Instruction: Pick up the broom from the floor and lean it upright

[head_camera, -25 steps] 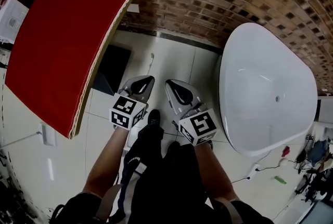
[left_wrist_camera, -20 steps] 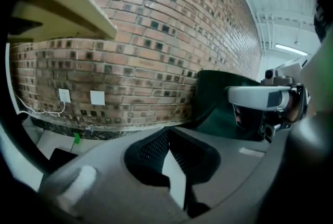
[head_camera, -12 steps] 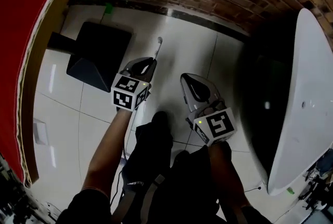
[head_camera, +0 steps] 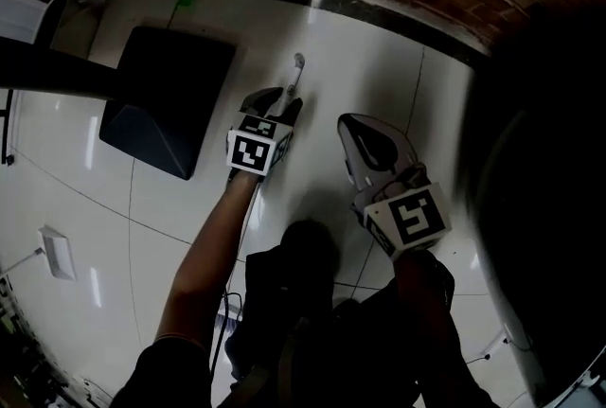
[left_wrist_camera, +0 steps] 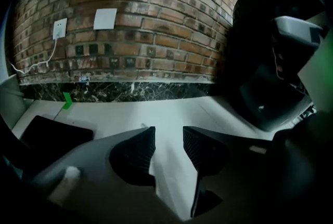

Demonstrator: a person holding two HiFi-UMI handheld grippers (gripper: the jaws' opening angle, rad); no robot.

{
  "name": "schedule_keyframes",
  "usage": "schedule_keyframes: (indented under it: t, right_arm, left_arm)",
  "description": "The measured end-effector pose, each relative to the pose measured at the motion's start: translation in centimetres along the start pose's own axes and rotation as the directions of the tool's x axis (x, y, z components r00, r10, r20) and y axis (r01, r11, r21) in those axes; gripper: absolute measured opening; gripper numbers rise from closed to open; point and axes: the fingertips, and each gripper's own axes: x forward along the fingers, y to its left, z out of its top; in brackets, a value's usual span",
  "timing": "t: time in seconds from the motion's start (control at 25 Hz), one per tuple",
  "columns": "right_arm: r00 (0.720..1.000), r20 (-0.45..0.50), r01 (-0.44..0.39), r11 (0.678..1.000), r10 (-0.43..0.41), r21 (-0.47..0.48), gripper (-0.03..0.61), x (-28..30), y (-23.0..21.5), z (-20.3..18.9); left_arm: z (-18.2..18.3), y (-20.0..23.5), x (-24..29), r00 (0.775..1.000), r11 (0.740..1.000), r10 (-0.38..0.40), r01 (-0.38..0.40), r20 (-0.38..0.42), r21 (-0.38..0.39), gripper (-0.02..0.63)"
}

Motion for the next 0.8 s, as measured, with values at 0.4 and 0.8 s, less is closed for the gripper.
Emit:
schedule_keyframes:
  t: [0.4,0.8]
  right_arm:
    - [0.997,-0.066,0.030,0.999,-0.028,0.028,0.002,2.2,-2.6,-4.5]
    - [0.993,-0.114,0.019,1.000,-0.020,-0.008,0.002,1.4,-2.7,-5.6]
  left_arm:
    - [-7.3,3.6,9.6,0.986,0.997,0.068,-0.061,-0.154,0.051,0.193]
    - [-12.7,4.8,11.9,0.955,0.995,0.102,-0.099,-0.280,0.025,0.192]
